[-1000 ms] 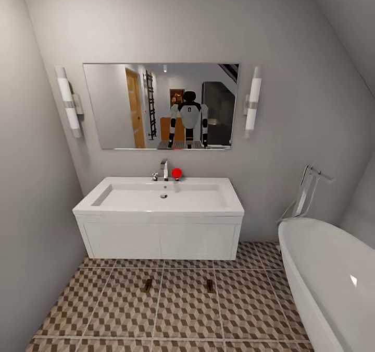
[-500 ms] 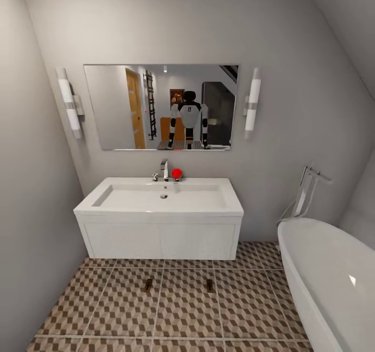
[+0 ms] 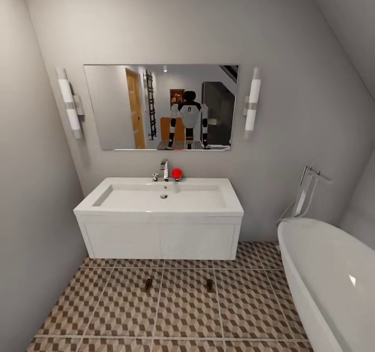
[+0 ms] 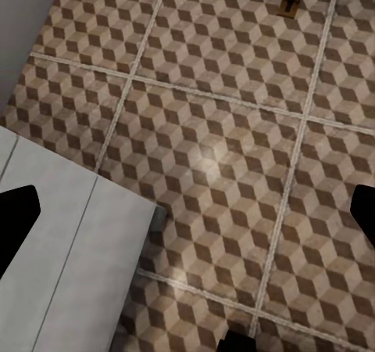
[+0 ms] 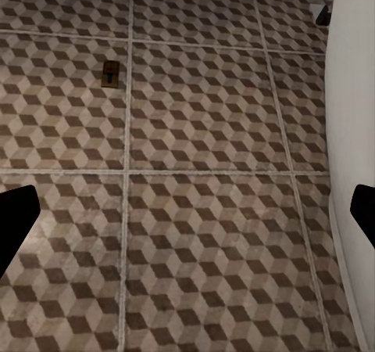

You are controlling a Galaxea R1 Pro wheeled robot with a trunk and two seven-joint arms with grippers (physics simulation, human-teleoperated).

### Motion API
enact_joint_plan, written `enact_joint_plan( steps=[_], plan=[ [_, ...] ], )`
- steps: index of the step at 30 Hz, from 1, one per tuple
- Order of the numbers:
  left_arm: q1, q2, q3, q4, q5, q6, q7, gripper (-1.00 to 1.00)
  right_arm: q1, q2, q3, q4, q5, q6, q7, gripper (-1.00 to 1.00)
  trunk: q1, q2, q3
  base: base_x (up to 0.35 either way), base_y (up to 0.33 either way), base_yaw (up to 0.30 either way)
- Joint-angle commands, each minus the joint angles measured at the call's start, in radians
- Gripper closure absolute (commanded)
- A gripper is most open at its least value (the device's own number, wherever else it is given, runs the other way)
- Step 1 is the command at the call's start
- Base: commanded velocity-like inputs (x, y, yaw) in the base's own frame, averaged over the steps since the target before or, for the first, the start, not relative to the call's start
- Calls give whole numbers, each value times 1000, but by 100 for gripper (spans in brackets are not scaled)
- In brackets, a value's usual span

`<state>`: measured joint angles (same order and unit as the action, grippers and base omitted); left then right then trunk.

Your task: Take the four mousetraps from the cabinet in the bathroom and place them on the bathroom floor. Make sure all four end up on the same floor surface, and ensure that at least two of them are either under or directly next to the same bathroom sink.

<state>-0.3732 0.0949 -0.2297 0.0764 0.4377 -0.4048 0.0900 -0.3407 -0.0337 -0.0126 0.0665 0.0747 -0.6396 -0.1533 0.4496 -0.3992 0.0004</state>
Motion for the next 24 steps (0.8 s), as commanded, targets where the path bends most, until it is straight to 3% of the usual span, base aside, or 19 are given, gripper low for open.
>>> enact_joint_plan(
  steps=[1,24],
  plan=[
    [-1,-1,-8,3,4,-5,2,-100,-1,0,-1,4,8,-5,-6,-100,0,-1,0,0,0,0],
    [-1,-4,-9,3,4,-6,0,-100,-1,0,-1,4,8,-5,-6,-100,0,-1,0,0,0,0]
  ],
)
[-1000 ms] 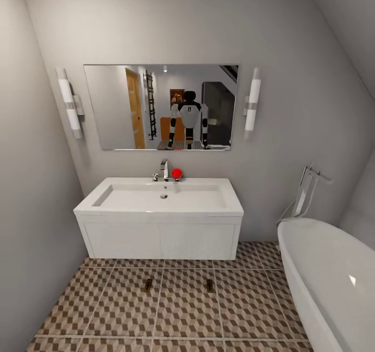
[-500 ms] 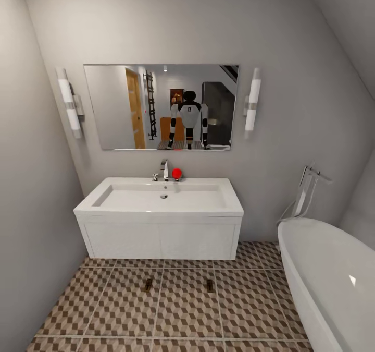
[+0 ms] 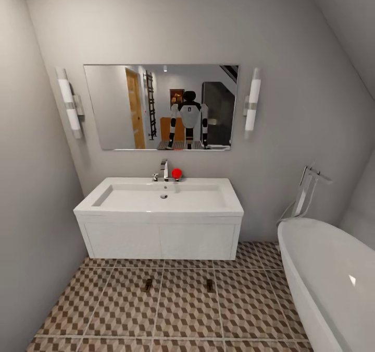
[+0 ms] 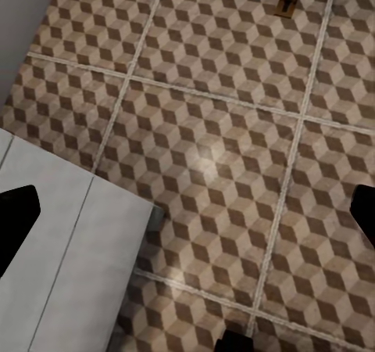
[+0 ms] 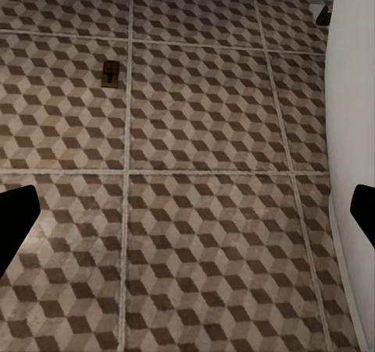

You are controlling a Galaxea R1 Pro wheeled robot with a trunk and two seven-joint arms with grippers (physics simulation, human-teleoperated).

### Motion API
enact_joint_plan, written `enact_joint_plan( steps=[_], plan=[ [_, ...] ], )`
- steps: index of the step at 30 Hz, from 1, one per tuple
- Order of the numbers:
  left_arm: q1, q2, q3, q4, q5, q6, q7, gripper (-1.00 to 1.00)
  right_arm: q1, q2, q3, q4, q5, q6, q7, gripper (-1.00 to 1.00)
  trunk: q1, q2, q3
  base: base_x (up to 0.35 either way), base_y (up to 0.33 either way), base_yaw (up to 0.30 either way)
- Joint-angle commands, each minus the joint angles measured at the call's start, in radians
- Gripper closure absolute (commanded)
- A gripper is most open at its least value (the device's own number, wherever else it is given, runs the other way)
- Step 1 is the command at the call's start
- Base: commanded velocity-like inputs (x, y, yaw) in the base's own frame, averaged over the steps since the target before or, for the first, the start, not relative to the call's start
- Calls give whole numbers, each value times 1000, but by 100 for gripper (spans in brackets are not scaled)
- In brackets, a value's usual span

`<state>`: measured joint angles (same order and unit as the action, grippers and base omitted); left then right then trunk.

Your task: Take the four mousetraps from the cabinet in the bathroom and place them on the bathroom floor. Make sure all four end up on the same floor surface, and ensure that at least two of them are either under or directly next to the same bathroom sink.

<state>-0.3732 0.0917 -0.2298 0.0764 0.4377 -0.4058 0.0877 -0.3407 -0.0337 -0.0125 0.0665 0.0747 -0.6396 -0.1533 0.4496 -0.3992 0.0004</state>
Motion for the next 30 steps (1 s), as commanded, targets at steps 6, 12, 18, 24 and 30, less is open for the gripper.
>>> enact_joint_plan(
  steps=[6,12,18,24,30],
  plan=[
    [-1,-7,-9,3,4,-4,3,-100,-1,0,-1,4,8,-5,-6,-100,0,-1,0,0,0,-58],
    [-1,-15,-9,3,4,-3,5,-100,-1,0,-1,4,8,-5,-6,-100,0,-1,0,0,0,-206],
    [0,-18,-8,4,4,-2,9,-100,-1,0,-1,4,9,-5,-6,-100,0,-1,0,0,0,-251],
    [1,-19,-8,5,4,-4,11,-100,-1,0,-1,4,9,-5,-6,-100,0,-1,0,0,0,-261],
    [2,-19,-8,4,4,-5,5,-100,-1,0,-1,4,10,-5,-6,-100,0,-1,0,0,0,-264]
  ],
)
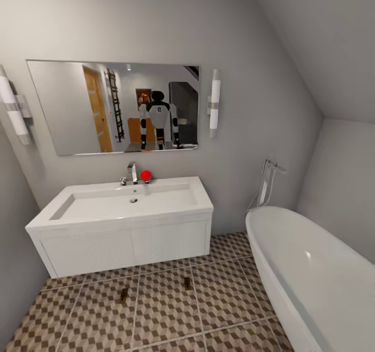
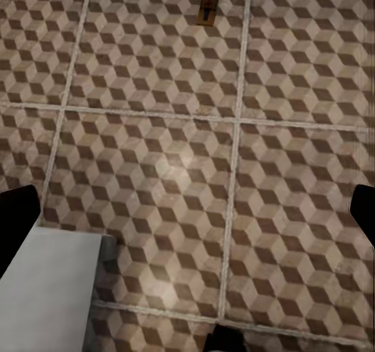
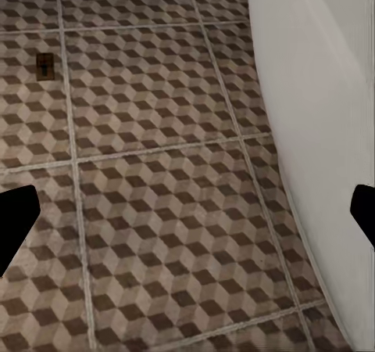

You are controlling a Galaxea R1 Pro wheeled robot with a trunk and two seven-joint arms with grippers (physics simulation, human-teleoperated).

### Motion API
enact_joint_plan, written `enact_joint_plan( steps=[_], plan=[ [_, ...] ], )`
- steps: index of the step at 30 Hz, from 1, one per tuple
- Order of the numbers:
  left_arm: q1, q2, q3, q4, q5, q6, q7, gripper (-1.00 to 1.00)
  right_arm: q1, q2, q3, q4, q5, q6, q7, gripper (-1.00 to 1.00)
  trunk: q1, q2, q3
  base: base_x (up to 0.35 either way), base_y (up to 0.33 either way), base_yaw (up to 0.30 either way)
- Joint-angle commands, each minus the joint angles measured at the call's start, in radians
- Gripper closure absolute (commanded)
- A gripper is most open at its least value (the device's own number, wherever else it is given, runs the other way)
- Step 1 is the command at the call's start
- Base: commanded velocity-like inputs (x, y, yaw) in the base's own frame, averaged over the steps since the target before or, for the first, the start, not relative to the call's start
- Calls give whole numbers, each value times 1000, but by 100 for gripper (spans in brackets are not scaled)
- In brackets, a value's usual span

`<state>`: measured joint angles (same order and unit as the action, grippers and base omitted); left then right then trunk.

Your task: Take the four mousetraps from the cabinet in the bathroom and place them on the bathroom floor. Make sure all four end up on the same floor surface, and ensure that at least two of them are either under or directly next to the same bathroom sink.

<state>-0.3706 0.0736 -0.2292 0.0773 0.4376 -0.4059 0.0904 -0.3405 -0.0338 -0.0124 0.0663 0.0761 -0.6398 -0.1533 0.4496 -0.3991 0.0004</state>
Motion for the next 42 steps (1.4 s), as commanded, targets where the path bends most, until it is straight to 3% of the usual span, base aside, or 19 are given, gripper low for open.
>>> enact_joint_plan(
  steps=[1,42],
  plan=[
    [-1,0,-9,3,4,-5,1,-100,-2,0,-1,4,8,-5,-6,-100,0,-1,0,0,0,-264],
    [4,-6,-10,4,4,-6,-7,-100,-2,0,-1,4,8,-5,-6,-100,0,-1,0,0,0,-264]
  ],
)
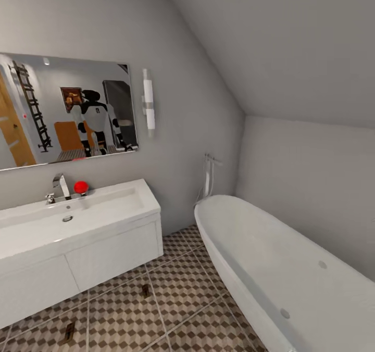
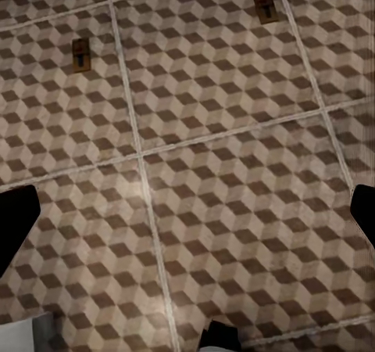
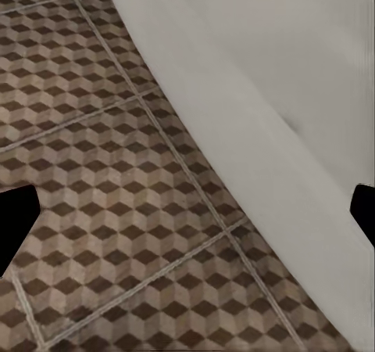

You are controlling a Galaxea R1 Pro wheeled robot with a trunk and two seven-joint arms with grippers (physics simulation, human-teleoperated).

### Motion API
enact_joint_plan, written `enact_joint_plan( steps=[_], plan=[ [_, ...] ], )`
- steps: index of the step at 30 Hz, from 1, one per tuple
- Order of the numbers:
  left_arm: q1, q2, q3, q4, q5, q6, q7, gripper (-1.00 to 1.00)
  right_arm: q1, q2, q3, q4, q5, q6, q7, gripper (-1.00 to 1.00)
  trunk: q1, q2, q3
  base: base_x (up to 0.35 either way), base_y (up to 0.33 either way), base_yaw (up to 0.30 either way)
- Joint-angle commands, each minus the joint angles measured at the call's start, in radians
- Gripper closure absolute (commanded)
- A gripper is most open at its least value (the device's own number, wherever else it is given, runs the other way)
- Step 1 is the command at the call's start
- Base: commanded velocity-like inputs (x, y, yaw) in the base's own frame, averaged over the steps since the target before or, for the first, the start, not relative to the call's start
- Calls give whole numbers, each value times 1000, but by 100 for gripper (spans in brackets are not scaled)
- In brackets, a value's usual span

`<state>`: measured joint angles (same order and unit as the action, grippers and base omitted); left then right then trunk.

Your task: Take the four mousetraps from the cabinet in the bathroom and place them on the bathroom floor. Make sure all four end up on the same floor surface, and ensure that at least two of them are either under or directly next to the same bathroom sink.

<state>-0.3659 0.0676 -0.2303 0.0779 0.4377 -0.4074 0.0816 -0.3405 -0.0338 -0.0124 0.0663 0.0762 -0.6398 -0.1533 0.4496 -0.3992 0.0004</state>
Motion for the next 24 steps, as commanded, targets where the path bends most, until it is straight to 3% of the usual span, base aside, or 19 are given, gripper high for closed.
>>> enact_joint_plan(
  steps=[1,24],
  plan=[
    [-1,-1,-8,3,4,-5,2,-100,-2,0,-1,4,8,-5,-6,-100,0,-1,0,0,0,-264],
    [4,-5,-9,2,4,-4,3,-100,-2,0,-2,4,9,-5,-6,-100,0,-1,0,0,0,-264]
  ],
)
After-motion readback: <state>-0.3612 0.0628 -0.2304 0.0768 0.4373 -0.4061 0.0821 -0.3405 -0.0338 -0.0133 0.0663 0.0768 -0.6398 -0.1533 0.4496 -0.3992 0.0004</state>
